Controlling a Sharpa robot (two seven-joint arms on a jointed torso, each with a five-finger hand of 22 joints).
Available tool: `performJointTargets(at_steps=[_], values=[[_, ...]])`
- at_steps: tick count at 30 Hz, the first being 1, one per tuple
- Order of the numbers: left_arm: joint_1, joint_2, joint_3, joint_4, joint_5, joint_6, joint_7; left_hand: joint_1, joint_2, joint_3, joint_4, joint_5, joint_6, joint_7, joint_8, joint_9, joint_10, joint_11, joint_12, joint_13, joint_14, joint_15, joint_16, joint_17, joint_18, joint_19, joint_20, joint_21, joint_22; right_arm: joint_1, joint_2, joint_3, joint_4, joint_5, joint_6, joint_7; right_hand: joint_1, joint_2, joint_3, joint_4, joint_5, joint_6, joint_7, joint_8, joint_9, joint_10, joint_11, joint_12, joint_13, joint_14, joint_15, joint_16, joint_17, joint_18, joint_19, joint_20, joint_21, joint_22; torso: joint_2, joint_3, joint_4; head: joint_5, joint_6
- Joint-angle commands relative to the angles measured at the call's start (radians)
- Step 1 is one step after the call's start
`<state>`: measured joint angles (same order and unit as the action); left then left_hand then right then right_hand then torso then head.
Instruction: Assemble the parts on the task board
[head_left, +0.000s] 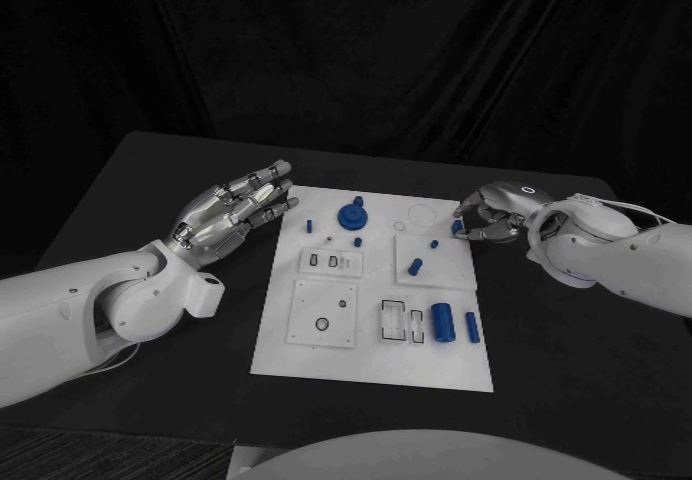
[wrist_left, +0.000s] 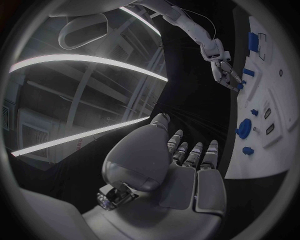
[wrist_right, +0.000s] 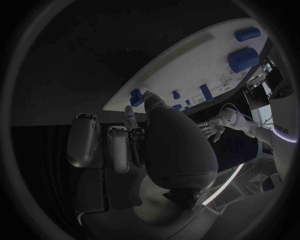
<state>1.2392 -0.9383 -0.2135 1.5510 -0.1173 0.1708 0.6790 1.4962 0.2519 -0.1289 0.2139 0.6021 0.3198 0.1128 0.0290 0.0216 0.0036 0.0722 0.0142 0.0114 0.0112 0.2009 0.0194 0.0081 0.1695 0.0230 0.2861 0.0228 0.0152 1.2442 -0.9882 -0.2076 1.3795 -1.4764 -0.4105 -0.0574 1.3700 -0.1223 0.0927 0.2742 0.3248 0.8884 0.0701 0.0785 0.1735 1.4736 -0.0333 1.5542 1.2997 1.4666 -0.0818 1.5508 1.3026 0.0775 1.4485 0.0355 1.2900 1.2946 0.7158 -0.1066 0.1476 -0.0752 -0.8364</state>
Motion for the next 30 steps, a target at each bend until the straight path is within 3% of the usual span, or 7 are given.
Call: performJointTargets(at_steps=[1, 10, 17, 30], values=[[-0.002, 0.0, 0.001, 0.003, 0.0, 0.016, 0.02, 0.013, 0.003, 0.032, -0.006, 0.014, -0.005, 0.005, 0.011, 0.017, -0.004, 0.011, -0.014, -0.011, 0.003, 0.016, 0.02, 0.004, -0.022, 0.014, 0.005, 0.01, 0.006, -0.003, 0.003, 0.0, -0.004, -0.001, 0.01, -0.021, 0.024, -0.004, 0.026, -0.009, 0.026, 0.011, 0.001, 0.008, 0.018, 0.097, 0.014, 0.017, 0.271, 0.104, 0.004, 0.02, 0.268, -0.012, -0.006, -0.001, -0.019, 0.188, 0.0, 0.0, -0.0005, 0.001, -0.001], [-0.002, -0.001, 0.001, 0.004, 0.0, 0.016, 0.019, 0.013, 0.003, 0.032, -0.006, 0.014, -0.005, 0.005, 0.011, 0.017, -0.004, 0.011, -0.014, -0.011, 0.003, 0.016, 0.02, 0.004, -0.022, 0.014, 0.005, 0.01, 0.006, -0.004, 0.015, 0.0, -0.014, -0.001, 0.009, -0.017, 0.025, 0.0, 0.027, -0.012, 0.035, 0.041, 0.0, 0.025, 0.037, 0.097, 0.014, 0.017, 0.271, 0.104, 0.004, 0.02, 0.268, -0.011, -0.007, -0.001, -0.023, 0.188, 0.0, 0.0, -0.0003, 0.001, -0.007], [-0.002, -0.004, 0.001, 0.006, 0.0, 0.015, 0.018, 0.013, 0.003, 0.032, -0.006, 0.014, -0.005, 0.005, 0.011, 0.017, -0.004, 0.011, -0.014, -0.011, 0.003, 0.016, 0.02, 0.004, -0.022, 0.014, 0.005, 0.01, 0.006, -0.005, 0.024, 0.001, -0.021, -0.001, 0.013, -0.018, 0.032, 0.011, 0.029, -0.024, 0.037, 0.083, -0.005, 0.075, 0.073, 0.097, 0.009, 0.017, 0.271, 0.104, 0.0, 0.02, 0.268, -0.011, -0.006, -0.004, -0.025, 0.188, 0.0, -0.0007, 0.0003, 0.003, -0.009], [-0.002, -0.004, 0.001, 0.006, 0.0, 0.016, 0.016, 0.013, 0.003, 0.034, -0.007, 0.014, -0.006, 0.006, 0.011, 0.016, -0.004, 0.011, -0.014, -0.011, 0.003, 0.016, 0.021, 0.004, -0.022, 0.014, 0.005, 0.011, 0.006, -0.005, 0.026, 0.001, -0.025, -0.001, 0.015, -0.022, 0.046, 0.02, 0.031, -0.044, 0.046, 0.098, -0.006, 0.116, 0.105, 0.097, 0.008, 0.017, 0.271, 0.104, -0.001, 0.02, 0.268, -0.01, -0.007, -0.006, -0.03, 0.187, -0.001, 0.0001, -0.0002, 0.003, -0.01]])
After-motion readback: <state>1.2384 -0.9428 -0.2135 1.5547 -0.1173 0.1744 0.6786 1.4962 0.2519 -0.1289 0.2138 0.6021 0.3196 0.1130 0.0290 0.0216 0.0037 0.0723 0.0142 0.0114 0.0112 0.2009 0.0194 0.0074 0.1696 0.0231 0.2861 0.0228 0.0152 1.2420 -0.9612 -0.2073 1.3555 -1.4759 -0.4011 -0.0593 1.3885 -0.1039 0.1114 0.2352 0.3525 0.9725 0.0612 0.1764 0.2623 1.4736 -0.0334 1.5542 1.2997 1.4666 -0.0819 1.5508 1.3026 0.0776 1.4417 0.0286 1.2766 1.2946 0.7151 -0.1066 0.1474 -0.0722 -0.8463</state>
